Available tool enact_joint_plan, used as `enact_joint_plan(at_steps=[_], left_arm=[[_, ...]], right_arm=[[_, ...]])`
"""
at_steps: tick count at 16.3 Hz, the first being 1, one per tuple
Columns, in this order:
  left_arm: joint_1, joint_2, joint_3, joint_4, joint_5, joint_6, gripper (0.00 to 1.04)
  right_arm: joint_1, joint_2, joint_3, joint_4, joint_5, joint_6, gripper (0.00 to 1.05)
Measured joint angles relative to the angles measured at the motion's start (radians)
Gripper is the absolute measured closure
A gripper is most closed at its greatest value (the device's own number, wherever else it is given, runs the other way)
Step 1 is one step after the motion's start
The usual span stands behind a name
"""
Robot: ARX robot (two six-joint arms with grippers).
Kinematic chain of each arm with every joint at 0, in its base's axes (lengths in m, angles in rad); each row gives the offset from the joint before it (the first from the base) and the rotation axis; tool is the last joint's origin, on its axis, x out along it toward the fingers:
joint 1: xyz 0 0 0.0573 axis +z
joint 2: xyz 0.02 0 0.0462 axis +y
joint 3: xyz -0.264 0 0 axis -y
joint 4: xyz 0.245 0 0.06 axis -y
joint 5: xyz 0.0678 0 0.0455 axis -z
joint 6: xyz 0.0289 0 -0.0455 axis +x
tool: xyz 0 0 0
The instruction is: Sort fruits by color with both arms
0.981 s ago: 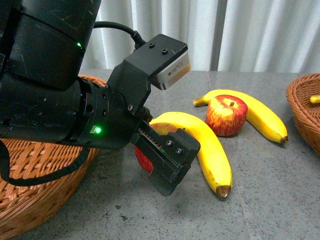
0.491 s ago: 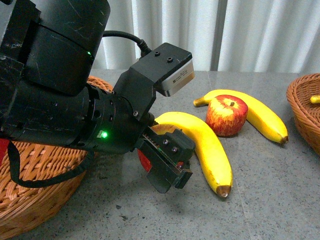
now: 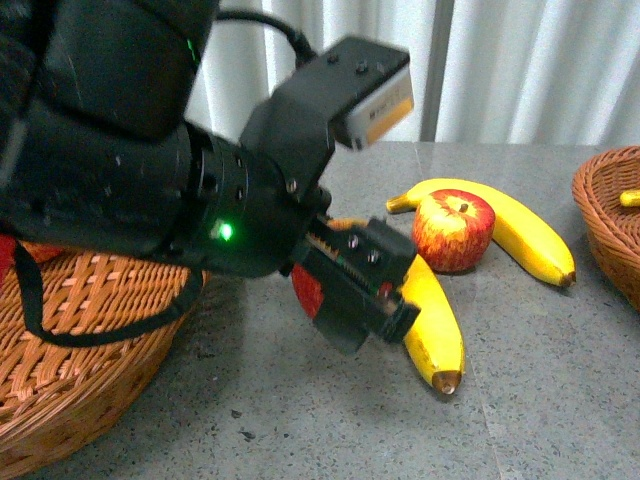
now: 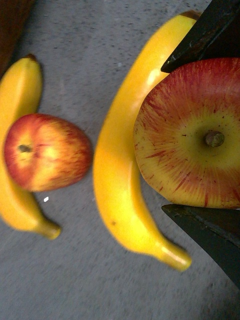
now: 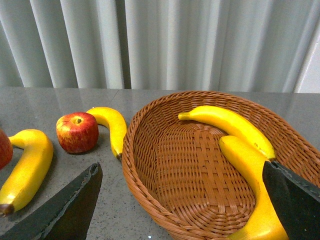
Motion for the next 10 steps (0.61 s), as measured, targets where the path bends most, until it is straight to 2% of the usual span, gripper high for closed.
enact_joint_plan(at_steps=[2,4,6,10], left_arm=[[0.003,-0.082,0.032,-0.015,-0.048,-0.023,0.37],[0.05,-0.177,0.059,-0.05,-0.153,-0.09,0.37],[0.135,-0.223,0.059,-0.057,-0.22,-0.148,0.37],[0.332,-0.226,0.017,-0.032,-0.218,-0.254,0.37]], right_arm=[[0.0,0.0,0.0,0.0,0.0,0.0,0.07],[0.0,0.0,0.0,0.0,0.0,0.0,0.07],[0.0,0.0,0.0,0.0,0.0,0.0,0.07],[0.0,0.0,0.0,0.0,0.0,0.0,0.07]])
